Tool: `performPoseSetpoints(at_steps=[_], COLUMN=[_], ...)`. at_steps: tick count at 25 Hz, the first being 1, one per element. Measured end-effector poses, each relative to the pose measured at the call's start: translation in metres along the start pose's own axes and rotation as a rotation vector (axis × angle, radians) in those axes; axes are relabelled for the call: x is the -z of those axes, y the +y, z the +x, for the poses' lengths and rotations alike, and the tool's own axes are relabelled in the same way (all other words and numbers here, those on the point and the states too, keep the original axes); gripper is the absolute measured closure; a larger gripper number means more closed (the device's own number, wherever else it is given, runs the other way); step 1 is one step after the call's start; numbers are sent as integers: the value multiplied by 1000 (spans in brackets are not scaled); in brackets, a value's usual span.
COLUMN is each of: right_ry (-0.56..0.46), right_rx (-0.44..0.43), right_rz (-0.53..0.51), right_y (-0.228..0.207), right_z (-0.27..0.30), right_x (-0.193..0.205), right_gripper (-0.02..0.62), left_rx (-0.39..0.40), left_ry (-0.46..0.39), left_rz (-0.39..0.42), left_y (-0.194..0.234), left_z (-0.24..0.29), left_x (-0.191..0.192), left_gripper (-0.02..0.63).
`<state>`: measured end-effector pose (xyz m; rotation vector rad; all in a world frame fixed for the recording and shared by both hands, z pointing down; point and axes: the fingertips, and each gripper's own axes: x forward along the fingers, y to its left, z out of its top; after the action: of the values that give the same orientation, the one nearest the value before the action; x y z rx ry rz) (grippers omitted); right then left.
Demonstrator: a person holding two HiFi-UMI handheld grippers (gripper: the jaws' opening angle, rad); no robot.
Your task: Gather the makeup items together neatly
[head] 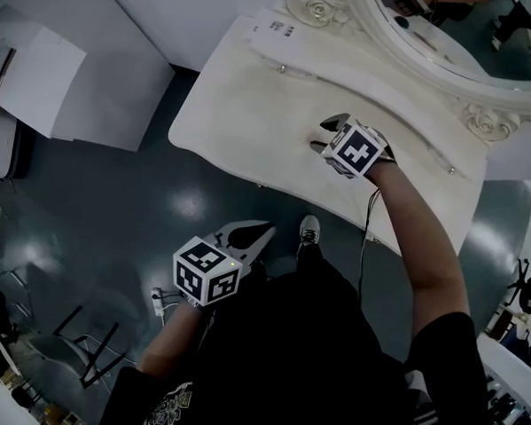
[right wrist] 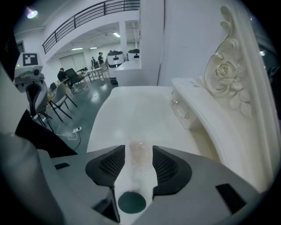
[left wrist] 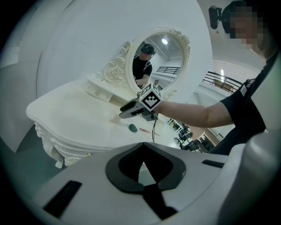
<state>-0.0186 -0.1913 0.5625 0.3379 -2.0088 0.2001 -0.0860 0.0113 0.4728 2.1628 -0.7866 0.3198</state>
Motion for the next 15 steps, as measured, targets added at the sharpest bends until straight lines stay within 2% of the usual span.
performPoseSetpoints(at_steps=[4, 6, 11, 13, 15], right_ry=[-240, -381, -695, -807, -871], right_rx=[133, 242, 508, 583, 646], right_rz=[150, 276, 612, 738, 815], right_y=[-18, -30, -30, -16, 6], right_z=[-76, -125, -242, -277, -298], right_x=[-8, 2, 50, 72, 89], right_gripper=[408, 557, 566, 566, 566], left_rx=[27, 44, 91, 109, 138], left_ry=[4, 7, 5, -1, 2], left_rz=[44, 69, 139, 169, 199], left_y=[-4, -7, -20, -27, -35], left_z=[-1, -2, 2, 6, 11], left_x=[-9, -15, -27, -33, -37], left_gripper=[598, 598, 598, 598, 598])
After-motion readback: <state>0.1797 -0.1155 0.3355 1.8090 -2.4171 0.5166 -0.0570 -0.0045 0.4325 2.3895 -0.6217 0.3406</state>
